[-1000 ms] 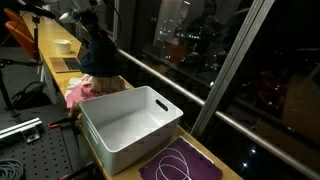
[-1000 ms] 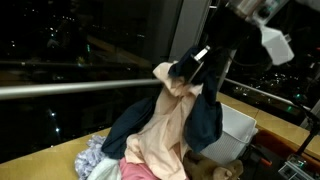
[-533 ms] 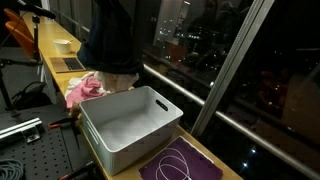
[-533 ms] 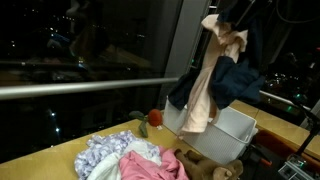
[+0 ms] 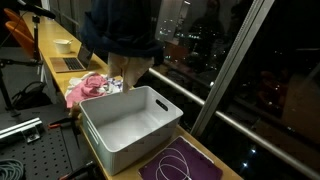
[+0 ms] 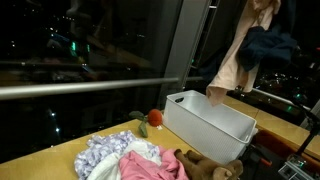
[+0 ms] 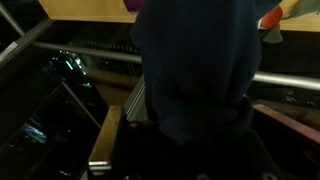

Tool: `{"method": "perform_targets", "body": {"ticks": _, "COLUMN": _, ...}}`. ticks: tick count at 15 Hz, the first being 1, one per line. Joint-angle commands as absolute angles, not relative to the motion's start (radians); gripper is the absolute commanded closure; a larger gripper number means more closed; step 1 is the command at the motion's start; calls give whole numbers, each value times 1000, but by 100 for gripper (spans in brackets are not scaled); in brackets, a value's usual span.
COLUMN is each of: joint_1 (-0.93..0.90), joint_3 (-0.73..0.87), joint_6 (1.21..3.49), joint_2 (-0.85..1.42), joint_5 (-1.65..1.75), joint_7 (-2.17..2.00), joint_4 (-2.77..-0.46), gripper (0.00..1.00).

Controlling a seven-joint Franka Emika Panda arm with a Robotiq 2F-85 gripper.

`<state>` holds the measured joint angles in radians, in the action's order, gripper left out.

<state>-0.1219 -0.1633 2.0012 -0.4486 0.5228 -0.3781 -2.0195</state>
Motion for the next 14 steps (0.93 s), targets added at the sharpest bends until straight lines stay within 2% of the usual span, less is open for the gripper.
{"method": "perform_targets", "body": {"ticks": 1, "joint_1": -86, "joint_3": -176, "joint_6": 2099, "joint_2": -351, "joint_5": 478, "joint_7": -351, "joint_4": -2027, "gripper": 100}}
{"method": "perform_targets", "body": {"ticks": 9, "joint_1": -75, "joint_3": -146, "joint_6": 2323, "joint_2": -194, "joint_5": 427, "joint_7": -340, "joint_4": -2196, "gripper": 100}}
{"method": "perform_targets", "body": {"ticks": 14, "joint_1": -42, "joint_3": -107, "joint_6": 2345, "joint_2": -258, "joint_5": 424, "joint_7": -299, "joint_4": -2287, "gripper": 100}}
